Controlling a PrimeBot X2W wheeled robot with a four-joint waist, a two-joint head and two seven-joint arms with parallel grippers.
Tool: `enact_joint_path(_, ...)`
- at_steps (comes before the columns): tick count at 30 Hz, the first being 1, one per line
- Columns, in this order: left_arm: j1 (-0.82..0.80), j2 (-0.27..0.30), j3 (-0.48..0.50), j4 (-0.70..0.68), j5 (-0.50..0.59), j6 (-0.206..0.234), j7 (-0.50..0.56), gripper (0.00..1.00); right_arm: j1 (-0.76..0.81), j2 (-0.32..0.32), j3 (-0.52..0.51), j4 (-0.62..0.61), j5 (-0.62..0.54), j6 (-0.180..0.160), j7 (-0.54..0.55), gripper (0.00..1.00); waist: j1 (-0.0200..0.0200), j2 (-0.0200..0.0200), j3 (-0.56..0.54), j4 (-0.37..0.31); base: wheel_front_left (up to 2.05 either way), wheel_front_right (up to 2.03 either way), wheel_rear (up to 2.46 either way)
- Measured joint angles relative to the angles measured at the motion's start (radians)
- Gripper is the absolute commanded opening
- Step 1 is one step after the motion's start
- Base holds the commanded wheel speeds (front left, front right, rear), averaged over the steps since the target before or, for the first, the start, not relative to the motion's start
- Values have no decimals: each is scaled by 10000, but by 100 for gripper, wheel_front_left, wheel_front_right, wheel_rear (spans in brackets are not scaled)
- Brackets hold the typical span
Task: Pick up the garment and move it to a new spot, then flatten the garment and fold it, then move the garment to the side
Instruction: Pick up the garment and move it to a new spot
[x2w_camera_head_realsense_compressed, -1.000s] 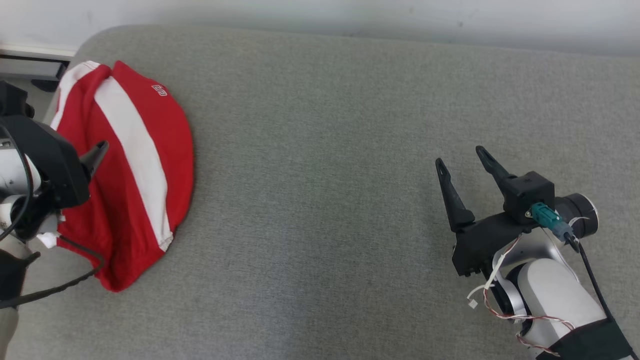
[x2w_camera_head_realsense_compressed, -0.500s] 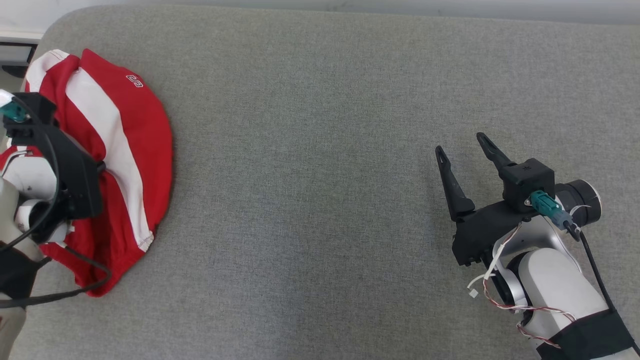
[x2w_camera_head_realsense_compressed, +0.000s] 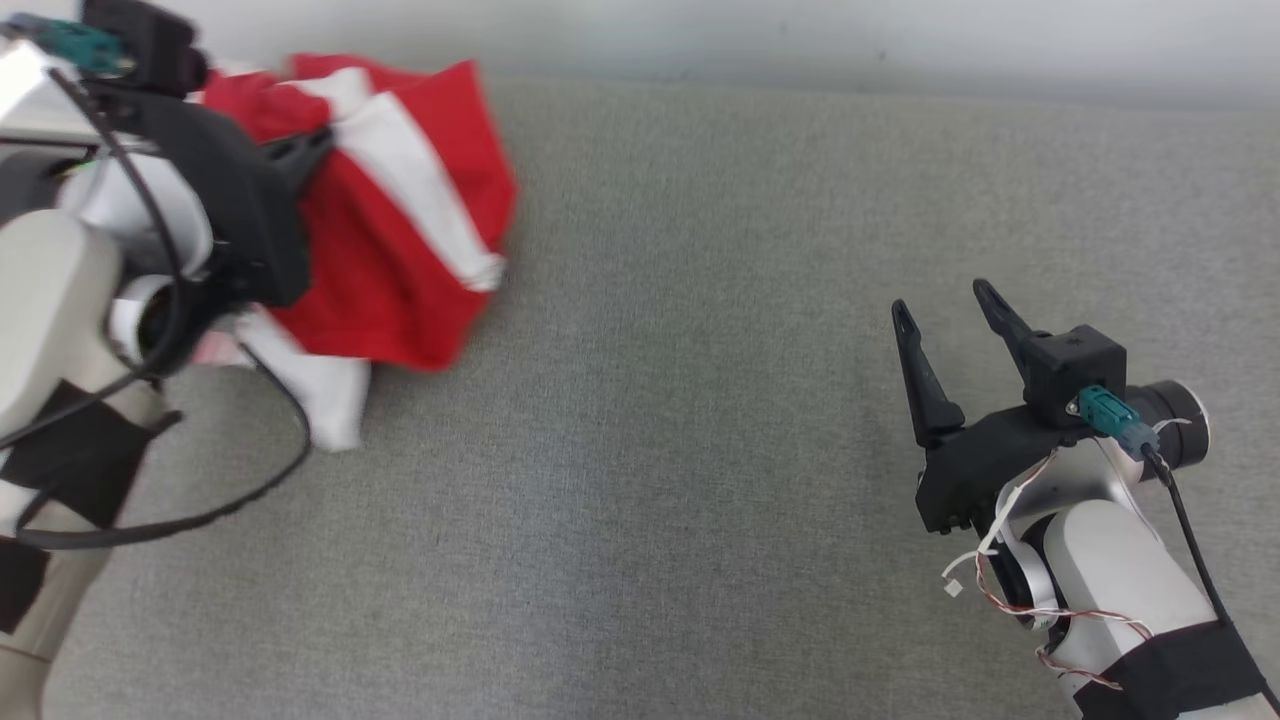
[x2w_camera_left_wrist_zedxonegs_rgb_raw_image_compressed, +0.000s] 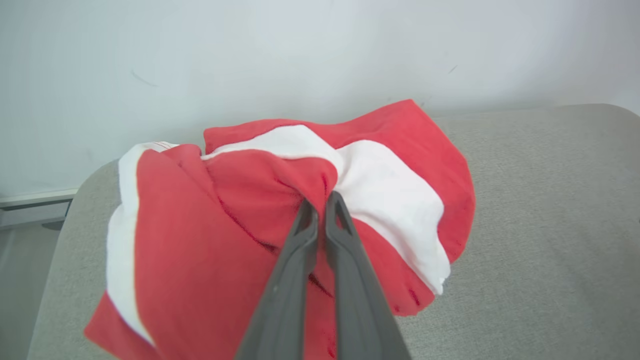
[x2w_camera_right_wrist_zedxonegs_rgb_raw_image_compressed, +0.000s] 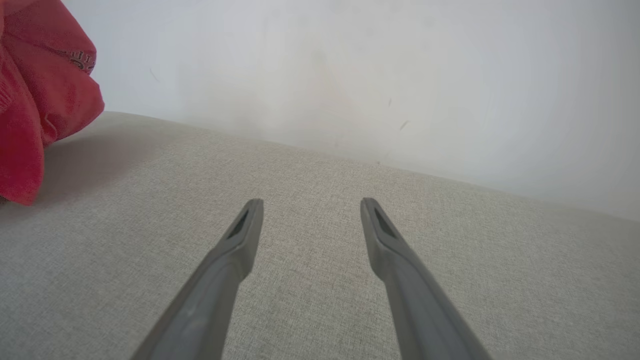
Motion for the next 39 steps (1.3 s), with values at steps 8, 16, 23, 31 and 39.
enact_joint_path(8,176,25,-1127,-1956,-1051,2,-364,0,618,196,-169,157,359,-46,-309,100,-2,-1,-680,-364,0,0,0)
enact_joint_path(16,1044,-167,-2134,-3591,-1745,2,-502,0,859,280,-307,132,500,-75,-512,100,-1,-1,-994,-1041,0,0,0)
enact_joint_path(23,1760,-911,-3026,-4199,-1912,2,-646,0,1086,401,-311,0,506,-77,-621,100,-1,0,-1131,-2026,0,0,0)
enact_joint_path(31,3176,-1624,-3609,-3442,-2146,2,-1108,0,1228,431,-414,-194,510,-86,-711,100,-1,-1,-1041,-2970,0,0,0)
enact_joint_path(39,3177,-2242,-3873,-2220,-1998,2,-1567,100,1219,397,-543,-261,510,-88,-798,100,1,0,-792,-3311,0,0,0)
